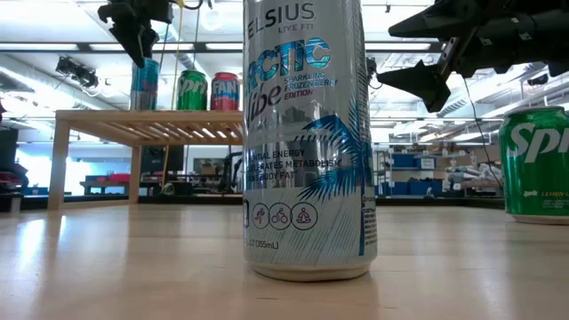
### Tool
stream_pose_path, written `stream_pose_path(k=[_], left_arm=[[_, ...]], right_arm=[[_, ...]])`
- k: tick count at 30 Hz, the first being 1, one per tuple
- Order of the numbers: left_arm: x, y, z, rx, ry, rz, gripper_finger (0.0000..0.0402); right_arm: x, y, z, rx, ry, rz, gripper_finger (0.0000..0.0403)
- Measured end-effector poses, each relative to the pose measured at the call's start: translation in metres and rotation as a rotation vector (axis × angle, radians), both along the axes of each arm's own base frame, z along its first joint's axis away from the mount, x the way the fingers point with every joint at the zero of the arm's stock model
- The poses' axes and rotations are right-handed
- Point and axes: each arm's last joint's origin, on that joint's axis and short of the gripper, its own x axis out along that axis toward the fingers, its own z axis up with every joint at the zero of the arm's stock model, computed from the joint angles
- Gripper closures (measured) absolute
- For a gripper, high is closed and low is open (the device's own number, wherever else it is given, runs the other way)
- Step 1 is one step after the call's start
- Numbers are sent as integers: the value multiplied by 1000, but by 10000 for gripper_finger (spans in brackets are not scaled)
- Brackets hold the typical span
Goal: Place canned beverage on shelf
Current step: Put the top blue soda can on the shelf
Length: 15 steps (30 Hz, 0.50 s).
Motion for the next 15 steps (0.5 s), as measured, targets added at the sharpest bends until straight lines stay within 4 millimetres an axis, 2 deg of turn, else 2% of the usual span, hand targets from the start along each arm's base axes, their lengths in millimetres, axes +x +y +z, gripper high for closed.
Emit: stream_pose_path(k=[15], left_arm=[[-5, 2, 1, 27, 31, -134, 150]], right_arm=[[0, 0, 0, 0, 0, 0, 64]])
